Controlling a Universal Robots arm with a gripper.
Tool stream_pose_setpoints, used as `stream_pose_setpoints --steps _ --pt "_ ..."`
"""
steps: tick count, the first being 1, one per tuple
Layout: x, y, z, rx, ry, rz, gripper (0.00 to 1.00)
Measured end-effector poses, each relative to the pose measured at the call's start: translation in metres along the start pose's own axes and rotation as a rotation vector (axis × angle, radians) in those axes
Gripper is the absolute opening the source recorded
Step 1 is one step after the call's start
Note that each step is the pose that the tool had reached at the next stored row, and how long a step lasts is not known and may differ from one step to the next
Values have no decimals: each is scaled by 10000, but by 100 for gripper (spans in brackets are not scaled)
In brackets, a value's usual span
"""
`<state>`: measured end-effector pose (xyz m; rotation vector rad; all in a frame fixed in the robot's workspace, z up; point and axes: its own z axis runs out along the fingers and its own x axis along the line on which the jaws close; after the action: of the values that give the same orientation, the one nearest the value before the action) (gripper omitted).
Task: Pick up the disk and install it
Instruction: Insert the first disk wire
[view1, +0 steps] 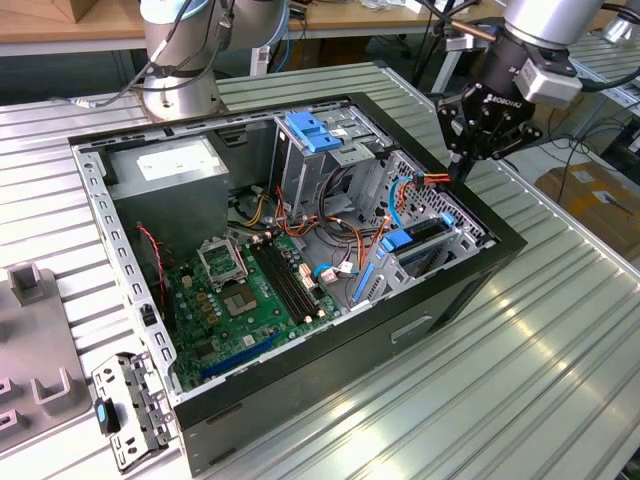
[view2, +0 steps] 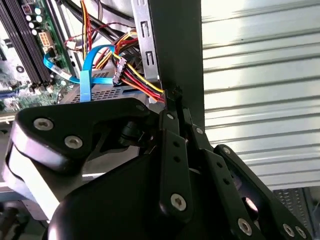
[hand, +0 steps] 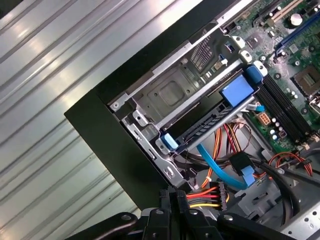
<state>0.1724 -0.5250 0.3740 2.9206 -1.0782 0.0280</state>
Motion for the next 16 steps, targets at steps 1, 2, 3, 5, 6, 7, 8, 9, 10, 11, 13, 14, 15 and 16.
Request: stream_pose_setpoints --steps 1,2,3,5,6,7,8,9,10,11,13,14,15,16 --pt "0 0 0 -6 -3 191 16" --pt "0 0 0 -11 -4 329 16" --pt "-1 1 1 -13 -7 430 16" --pt "-4 4 2 -13 -9 459 16" --pt "-4 4 2 -13 -9 460 16" --pt "-5 4 2 -12 -9 462 16" --pt "-5 5 2 -13 -9 463 16" --pt "-5 4 2 -12 -10 464 16" --pt "-5 4 2 -13 -9 465 16" --pt "-5 4 2 -13 -9 467 16" --pt "-8 7 2 -13 -10 486 16" --pt "-9 8 2 -14 -11 532 16" --pt "-11 9 2 -16 -12 599 16" --pt "-12 10 2 -18 -13 673 16"
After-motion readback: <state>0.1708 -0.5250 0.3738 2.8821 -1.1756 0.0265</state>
